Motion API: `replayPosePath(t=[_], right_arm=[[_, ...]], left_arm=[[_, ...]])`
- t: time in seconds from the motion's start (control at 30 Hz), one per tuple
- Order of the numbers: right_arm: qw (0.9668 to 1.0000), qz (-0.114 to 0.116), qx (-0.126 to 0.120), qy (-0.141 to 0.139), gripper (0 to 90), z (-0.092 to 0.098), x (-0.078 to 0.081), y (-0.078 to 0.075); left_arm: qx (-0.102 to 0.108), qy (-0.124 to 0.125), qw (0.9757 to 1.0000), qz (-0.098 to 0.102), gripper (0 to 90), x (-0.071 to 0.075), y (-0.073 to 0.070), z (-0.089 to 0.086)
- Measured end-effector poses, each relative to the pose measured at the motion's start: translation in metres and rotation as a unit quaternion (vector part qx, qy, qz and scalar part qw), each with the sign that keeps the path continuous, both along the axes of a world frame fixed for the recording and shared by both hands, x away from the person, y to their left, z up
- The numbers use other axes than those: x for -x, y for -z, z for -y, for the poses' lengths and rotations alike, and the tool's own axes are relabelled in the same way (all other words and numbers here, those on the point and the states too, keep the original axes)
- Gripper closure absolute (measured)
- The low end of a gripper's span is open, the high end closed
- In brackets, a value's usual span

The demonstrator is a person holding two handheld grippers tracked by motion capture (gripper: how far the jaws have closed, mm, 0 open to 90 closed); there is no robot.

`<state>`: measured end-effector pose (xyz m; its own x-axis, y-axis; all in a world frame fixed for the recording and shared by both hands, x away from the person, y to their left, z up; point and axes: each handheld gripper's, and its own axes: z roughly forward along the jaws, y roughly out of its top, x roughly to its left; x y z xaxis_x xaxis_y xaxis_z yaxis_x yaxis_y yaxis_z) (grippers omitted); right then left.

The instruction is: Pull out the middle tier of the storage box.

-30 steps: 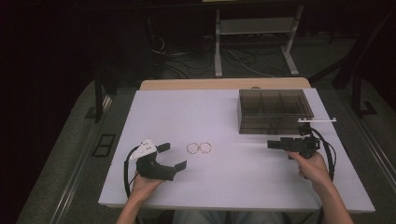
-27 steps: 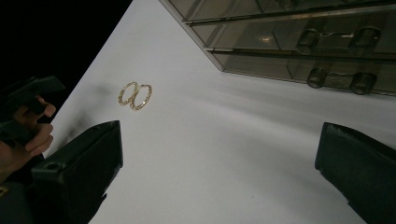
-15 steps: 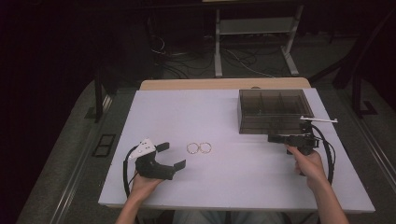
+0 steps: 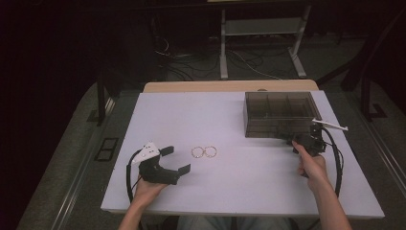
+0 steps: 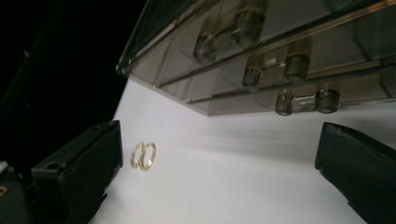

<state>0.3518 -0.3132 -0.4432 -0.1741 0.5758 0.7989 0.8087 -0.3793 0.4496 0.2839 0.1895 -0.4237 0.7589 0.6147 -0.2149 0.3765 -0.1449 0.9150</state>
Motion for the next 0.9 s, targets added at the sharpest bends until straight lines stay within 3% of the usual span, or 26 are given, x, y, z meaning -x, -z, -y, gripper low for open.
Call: replayPosePath(t=[0.07,0.17,0.27,0.33,0.5,0.53,0.63,0.9], right_arm=[[0.9995,-0.01,-0.022,0.022,0.3,0.0025,0.0004,0.0044],[0.9992,-0.009,-0.017,0.034,0.3,0.0035,0.0002,0.0054],[0.9977,-0.015,-0.034,0.057,1.1,0.004,0.0001,0.004],[0.9975,-0.012,-0.036,0.059,6.2,0.0043,0.0,0.0043],[0.9967,-0.023,-0.039,0.067,6.7,0.0036,-0.0014,0.0055],[0.9966,-0.024,-0.036,0.069,15.4,0.0039,-0.0014,0.006],[0.9961,-0.023,-0.038,0.076,16.3,0.005,-0.001,0.0054],[0.9936,-0.038,-0.033,0.101,36.7,0.008,-0.0008,0.0061]], left_arm=[[0.0,0.001,1.0,0.0,0.0,-0.0002,0.0002,0.0001],[0.0,0.002,1.0,0.0,0.0,-0.0004,0.0003,0.0002],[-0.002,0.002,1.0,0.0,0.0,-0.0005,0.0004,0.0001],[-0.002,0.002,1.0,0.0,0.0,-0.0005,0.0004,0.0002],[-0.001,0.001,1.0,0.0,0.0,0.0,0.0003,0.0002],[-0.001,0.001,1.0,0.001,0.0,0.0,0.0002,0.0001],[-0.002,0.001,1.0,0.0,0.0,0.0001,0.0003,0.0001],[-0.002,0.002,1.0,0.0,0.0,-0.0002,0.0006,0.0009]])
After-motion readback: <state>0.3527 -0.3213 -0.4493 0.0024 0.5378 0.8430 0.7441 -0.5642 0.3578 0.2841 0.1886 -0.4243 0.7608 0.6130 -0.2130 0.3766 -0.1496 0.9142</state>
